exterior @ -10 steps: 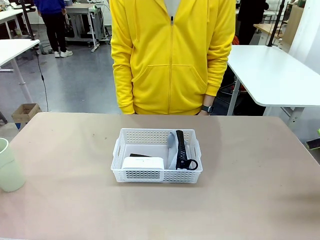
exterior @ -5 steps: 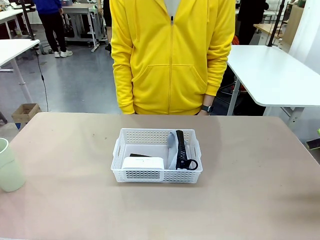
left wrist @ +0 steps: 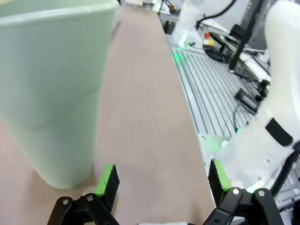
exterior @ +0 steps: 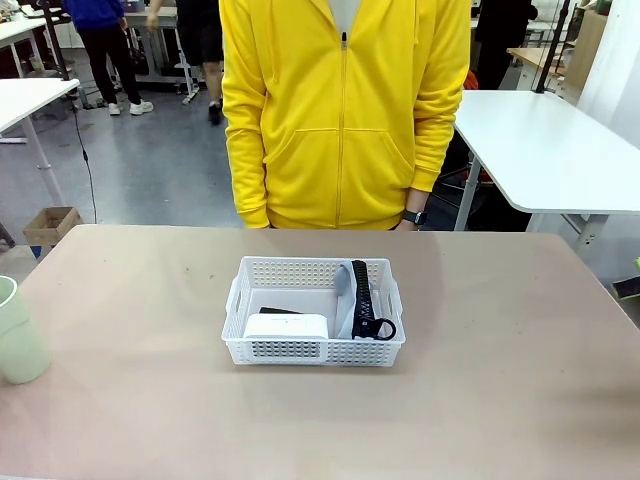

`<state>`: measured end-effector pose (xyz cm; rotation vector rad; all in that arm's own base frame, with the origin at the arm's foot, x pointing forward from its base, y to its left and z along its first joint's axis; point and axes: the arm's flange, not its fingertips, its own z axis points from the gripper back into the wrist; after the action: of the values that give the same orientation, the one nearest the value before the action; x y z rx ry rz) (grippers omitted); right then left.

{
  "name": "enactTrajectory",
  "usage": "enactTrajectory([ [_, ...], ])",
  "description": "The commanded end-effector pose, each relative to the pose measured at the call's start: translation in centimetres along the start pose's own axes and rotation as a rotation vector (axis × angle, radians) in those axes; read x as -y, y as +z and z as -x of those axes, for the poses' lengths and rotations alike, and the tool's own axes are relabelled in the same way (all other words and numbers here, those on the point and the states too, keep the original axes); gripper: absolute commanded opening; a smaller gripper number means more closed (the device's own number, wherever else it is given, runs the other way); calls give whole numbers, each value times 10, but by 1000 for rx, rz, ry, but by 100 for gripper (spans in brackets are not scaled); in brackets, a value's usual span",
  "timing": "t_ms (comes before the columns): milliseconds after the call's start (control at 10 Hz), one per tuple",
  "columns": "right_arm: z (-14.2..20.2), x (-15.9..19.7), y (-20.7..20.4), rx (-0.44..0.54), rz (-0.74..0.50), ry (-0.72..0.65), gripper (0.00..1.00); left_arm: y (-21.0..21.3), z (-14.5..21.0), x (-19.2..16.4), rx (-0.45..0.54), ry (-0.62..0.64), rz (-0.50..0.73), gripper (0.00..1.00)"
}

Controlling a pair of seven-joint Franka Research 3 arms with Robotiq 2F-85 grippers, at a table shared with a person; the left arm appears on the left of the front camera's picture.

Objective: Efficiently arrange items inside the basket to fit them all.
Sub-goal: Pick up the Reusable plastic cup and place it inside the Organizing basket.

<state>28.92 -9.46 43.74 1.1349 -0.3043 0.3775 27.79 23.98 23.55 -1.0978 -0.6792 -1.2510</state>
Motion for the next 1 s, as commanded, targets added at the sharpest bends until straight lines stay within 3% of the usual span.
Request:
enactTrajectory([
  [0,-2,-5,0,17,-15,-17,100,-16,-16,2,23,-9,-111,100],
  [200,-2,-5,0,17,-15,-17,100,-22,-16,-5,36,-7,-174,100],
  [600,-2,-5,0,17,-15,-17,100,-8,-13,0,-4,-7,-145,100],
  [900,-2,-5,0,17,-15,-17,100,11,-17,1,-28,-4,-321,100],
])
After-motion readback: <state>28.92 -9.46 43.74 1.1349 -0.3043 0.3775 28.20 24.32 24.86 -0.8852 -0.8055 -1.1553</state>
